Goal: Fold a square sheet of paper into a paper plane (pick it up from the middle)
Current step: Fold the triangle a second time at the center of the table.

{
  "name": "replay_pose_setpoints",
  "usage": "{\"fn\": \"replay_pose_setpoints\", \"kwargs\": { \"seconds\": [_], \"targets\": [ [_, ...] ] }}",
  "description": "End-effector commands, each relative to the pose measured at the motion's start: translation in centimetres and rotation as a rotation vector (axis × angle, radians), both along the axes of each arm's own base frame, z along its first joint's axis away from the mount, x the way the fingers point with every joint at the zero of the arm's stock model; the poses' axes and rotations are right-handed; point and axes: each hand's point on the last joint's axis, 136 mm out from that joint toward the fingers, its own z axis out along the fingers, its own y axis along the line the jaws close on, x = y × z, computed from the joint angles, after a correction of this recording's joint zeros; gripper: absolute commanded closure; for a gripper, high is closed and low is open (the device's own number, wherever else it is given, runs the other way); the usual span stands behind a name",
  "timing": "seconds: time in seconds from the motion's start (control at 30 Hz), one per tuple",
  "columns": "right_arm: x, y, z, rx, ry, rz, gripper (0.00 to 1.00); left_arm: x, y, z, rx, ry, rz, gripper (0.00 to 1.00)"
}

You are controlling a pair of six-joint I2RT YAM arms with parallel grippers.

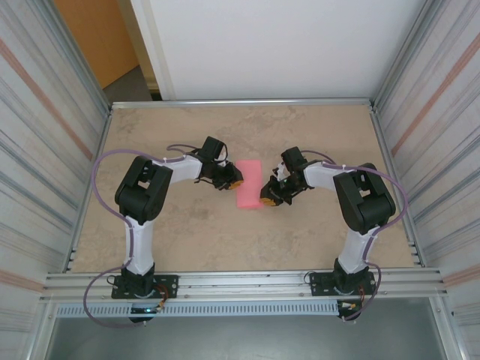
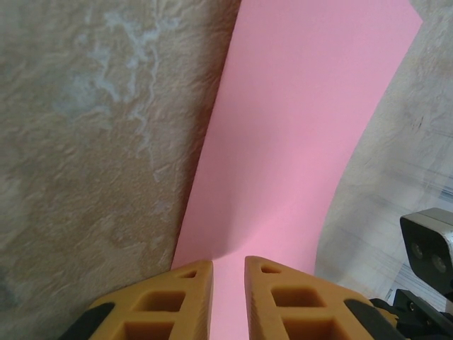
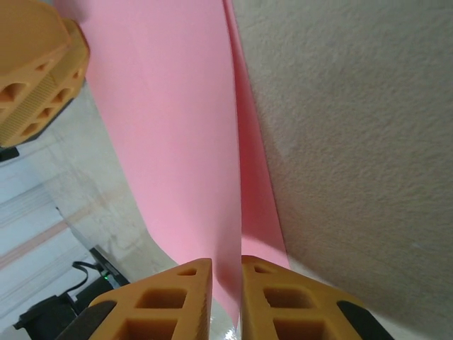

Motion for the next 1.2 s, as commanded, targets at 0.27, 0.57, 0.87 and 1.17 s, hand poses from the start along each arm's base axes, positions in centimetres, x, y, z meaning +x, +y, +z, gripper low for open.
{"fn": "replay_pose_setpoints", "kwargs": {
  "seconds": [0.27,0.57,0.87,1.17],
  "targets": [
    [-0.3,-0.6,-0.6,-0.025,0.045,-0.036,0.95,0.9,-0.7,3.1,-0.074,-0.049,-0.009,0.79],
    [-0.5,-0.6,-0.2,-0.022,0.042,-0.018,1.00,2.0,-1.2,2.5,-0.041,-0.071,-0.059,0.80],
    [0.8,1.0,1.1,0.026,0.008,0.011,1.00,1.1,0.0,-1.1,0.056,0.019,-0.060,0.83],
    [2.2,4.3,1.9,0.083,-0.022,0.054,1.00,0.5,0.3,-1.6,0.068,0.035,-0.061,0.84]
  ]
}}
